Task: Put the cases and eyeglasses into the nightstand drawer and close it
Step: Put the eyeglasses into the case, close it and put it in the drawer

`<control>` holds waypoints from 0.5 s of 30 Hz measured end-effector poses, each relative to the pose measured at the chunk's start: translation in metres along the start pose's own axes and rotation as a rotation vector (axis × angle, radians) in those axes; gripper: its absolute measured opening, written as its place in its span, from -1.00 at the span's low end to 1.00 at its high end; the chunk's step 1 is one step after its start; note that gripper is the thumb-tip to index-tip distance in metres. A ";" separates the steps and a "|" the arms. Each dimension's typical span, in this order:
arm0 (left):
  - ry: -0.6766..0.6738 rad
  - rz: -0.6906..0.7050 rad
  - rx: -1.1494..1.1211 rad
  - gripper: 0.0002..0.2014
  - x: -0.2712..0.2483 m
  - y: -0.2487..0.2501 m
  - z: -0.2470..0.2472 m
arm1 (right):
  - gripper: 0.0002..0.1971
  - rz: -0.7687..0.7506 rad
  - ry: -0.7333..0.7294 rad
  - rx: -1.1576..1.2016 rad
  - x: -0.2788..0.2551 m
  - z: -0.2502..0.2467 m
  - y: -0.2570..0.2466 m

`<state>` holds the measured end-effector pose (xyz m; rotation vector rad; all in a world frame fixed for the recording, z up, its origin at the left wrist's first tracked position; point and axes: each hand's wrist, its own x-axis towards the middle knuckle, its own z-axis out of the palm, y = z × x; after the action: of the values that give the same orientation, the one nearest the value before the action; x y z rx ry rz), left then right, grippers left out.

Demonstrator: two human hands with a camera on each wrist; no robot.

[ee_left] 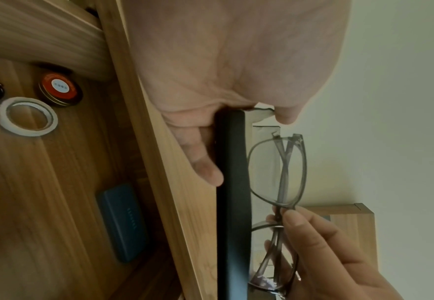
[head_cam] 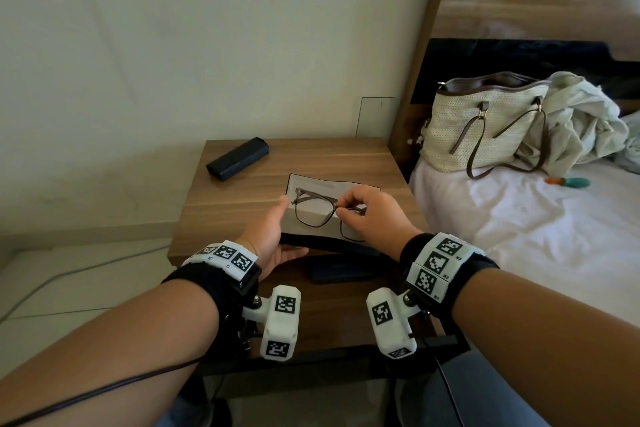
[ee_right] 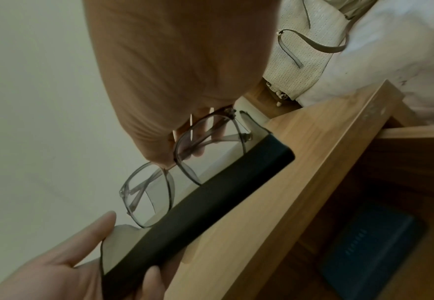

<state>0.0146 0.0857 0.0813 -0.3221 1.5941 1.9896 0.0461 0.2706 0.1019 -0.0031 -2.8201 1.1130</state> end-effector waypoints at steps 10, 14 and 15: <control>0.005 0.033 -0.028 -0.50 -0.021 0.001 0.004 | -0.86 -0.060 -0.029 -0.127 -0.016 -0.001 -0.008; 0.015 0.037 -0.053 -0.53 -0.025 -0.002 0.006 | -0.84 -0.091 -0.026 -0.152 -0.021 0.000 -0.009; 0.015 0.037 -0.054 -0.54 -0.026 -0.002 0.007 | -0.83 -0.099 -0.024 -0.161 -0.023 0.001 -0.010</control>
<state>0.0379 0.0850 0.0948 -0.3314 1.5678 2.0662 0.0687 0.2619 0.1054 0.1361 -2.8875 0.8700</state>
